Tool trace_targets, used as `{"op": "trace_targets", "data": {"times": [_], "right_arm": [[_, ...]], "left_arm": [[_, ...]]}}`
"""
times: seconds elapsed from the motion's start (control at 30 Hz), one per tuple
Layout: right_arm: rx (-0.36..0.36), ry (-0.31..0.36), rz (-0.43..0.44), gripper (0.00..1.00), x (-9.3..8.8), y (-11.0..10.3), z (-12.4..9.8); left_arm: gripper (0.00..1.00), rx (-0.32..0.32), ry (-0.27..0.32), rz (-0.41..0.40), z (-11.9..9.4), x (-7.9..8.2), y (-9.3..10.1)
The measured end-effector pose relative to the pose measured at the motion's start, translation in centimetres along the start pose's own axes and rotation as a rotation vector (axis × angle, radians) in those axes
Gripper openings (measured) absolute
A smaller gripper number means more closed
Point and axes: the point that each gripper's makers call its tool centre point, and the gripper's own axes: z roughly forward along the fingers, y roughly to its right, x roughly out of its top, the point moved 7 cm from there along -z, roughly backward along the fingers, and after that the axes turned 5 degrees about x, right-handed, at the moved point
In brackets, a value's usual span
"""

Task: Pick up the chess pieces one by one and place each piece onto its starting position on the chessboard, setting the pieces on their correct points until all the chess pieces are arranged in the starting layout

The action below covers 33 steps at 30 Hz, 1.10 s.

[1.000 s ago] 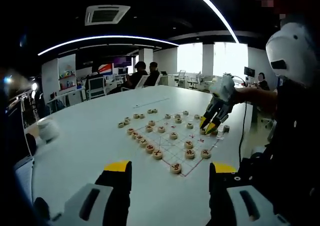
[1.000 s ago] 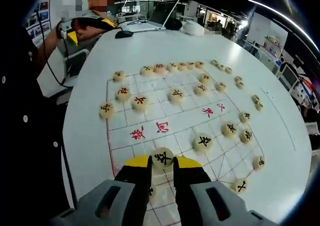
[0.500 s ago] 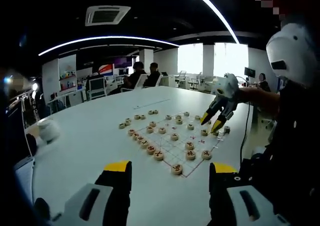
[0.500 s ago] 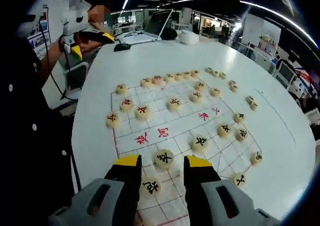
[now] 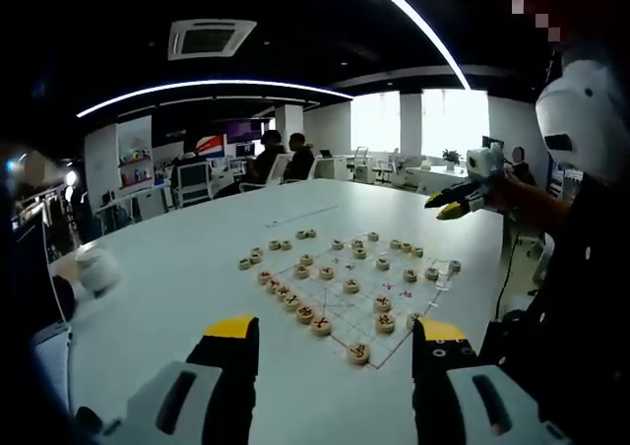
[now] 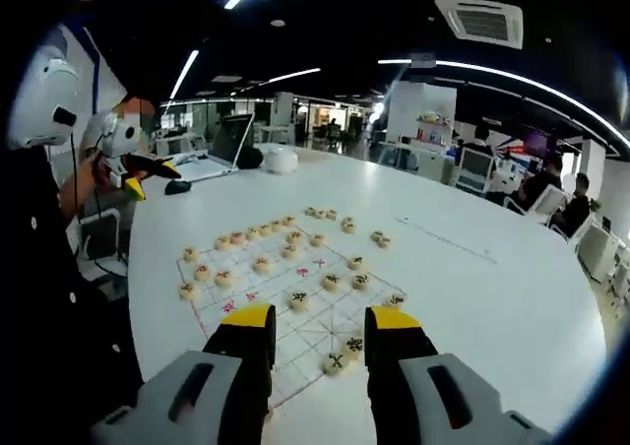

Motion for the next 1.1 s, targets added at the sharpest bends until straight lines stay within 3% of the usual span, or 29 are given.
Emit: {"op": "trace_targets", "data": {"times": [0.13,0.3,0.6,0.93,1.1], "right_arm": [[-0.038,0.024,0.005,0.36,-0.1,0.1,-1.3],[-0.027,0.022,-0.003,0.35,0.4,0.2,-1.0],[0.087,-0.044,-0.071,0.35,3.8,1.0,2.9],[0.252,-0.195,-0.227,0.35,9.5,1.4,11.8],[0.295,-0.288,-0.295,0.34,11.5,1.7,16.5]], "left_arm": [[0.64,-0.009,-0.004,0.008,0.3,0.1,0.3],[0.64,-0.015,-0.007,0.013,0.4,0.2,0.6],[0.64,0.005,0.000,0.005,-0.4,-0.1,0.7],[0.64,0.052,-0.004,-0.010,-1.7,-1.4,-0.1],[0.64,0.062,0.003,-0.027,-2.3,-1.9,-0.3]]}}
